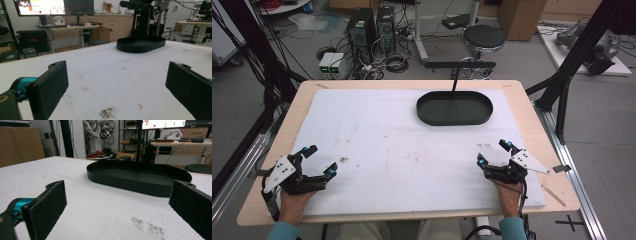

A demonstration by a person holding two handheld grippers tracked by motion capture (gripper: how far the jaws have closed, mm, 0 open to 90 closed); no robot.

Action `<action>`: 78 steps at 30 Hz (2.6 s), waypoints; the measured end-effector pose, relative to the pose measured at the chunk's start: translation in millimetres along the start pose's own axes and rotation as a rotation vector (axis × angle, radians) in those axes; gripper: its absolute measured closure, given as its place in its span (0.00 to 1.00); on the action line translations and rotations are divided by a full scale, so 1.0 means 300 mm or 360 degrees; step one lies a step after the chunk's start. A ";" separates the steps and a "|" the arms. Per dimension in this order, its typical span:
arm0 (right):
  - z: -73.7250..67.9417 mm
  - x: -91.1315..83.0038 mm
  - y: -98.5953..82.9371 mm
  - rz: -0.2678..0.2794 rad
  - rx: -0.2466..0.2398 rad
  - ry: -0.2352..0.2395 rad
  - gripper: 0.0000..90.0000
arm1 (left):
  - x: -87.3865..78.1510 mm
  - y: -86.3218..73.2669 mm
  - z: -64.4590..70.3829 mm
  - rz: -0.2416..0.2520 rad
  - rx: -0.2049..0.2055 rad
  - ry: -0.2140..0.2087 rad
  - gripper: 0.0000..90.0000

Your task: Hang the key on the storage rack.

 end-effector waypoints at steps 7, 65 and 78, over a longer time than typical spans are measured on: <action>0.000 0.001 0.001 0.0003 -0.0004 -0.0002 0.01 | 0.000 0.000 0.000 0.0002 -0.0006 0.0000 0.06; 0.188 -0.046 0.153 -0.1179 -0.0556 0.0492 0.06 | 0.003 0.000 -0.001 -0.0011 -0.0004 -0.0004 0.06; 0.200 -0.037 0.075 -0.1427 -0.0618 0.0565 0.06 | 0.003 -0.001 -0.001 -0.0015 -0.0003 -0.0005 0.06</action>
Point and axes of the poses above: each handheld gripper's, and its own axes: x roughly forward along the jaws, y roughly out of its top, z roughly to its right, the point moved 7 cm from there along x, roughly forward along the jaws, and after that the axes turned 4 degrees about -y, right-handed, at the moved point
